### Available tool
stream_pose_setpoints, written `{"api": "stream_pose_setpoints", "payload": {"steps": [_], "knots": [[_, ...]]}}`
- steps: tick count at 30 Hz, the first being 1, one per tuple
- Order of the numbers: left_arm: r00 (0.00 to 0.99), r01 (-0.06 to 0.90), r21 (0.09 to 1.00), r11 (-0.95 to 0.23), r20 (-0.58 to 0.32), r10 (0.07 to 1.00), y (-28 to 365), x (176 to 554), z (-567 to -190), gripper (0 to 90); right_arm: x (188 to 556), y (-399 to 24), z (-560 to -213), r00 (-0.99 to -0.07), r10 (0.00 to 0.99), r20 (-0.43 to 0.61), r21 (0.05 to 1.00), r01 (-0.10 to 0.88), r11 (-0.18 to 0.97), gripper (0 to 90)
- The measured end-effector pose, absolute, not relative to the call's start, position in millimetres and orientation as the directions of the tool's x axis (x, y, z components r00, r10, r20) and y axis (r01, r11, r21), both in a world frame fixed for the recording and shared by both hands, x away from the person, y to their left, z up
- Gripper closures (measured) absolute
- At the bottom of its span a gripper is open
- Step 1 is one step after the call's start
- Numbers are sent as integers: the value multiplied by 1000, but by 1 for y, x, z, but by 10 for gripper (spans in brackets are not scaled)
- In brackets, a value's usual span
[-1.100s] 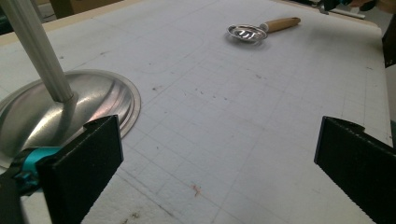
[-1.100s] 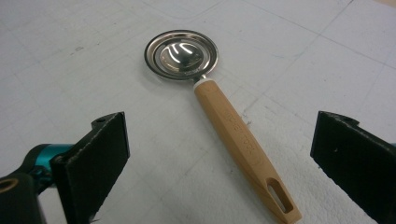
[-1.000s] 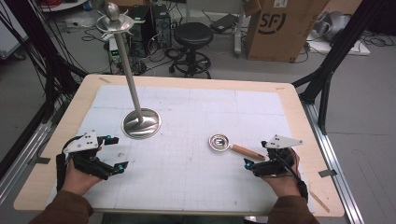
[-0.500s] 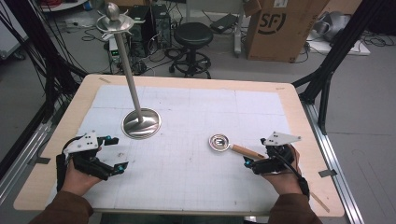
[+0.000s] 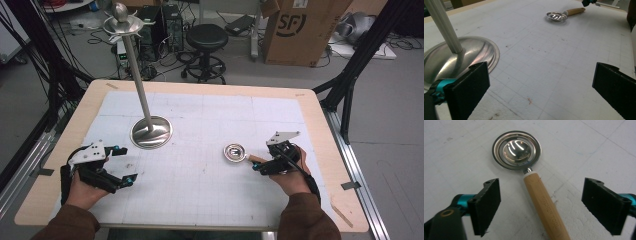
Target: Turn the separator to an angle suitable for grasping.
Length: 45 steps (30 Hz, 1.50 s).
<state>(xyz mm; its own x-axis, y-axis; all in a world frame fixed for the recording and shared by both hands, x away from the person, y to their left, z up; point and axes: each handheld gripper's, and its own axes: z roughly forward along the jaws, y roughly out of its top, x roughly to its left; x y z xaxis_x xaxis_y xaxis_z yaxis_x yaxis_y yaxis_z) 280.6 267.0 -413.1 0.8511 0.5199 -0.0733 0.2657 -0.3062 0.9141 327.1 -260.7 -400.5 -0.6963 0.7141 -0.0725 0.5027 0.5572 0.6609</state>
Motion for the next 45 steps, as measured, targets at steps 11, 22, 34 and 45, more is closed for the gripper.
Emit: {"api": "stream_pose_setpoints", "payload": {"steps": [11, 22, 34, 45], "knots": [[854, 265, 912, -313, -71, 515, 267, 281, -414, 17, 339, -259, -411, -718, 694, -52, 586, 541, 603, 312], [856, 269, 909, -317, -74, 512, 266, 282, -415, 17, 344, -256, -417, -745, 667, -27, 534, 553, 639, 473], [857, 269, 909, -320, -74, 510, 266, 282, -415, 17, 349, -253, -423, -748, 663, -32, 494, 565, 661, 584], [857, 271, 909, -316, -78, 510, 265, 281, -415, 17, 343, -249, -422, -765, 643, 0, 480, 565, 671, 668]]}}
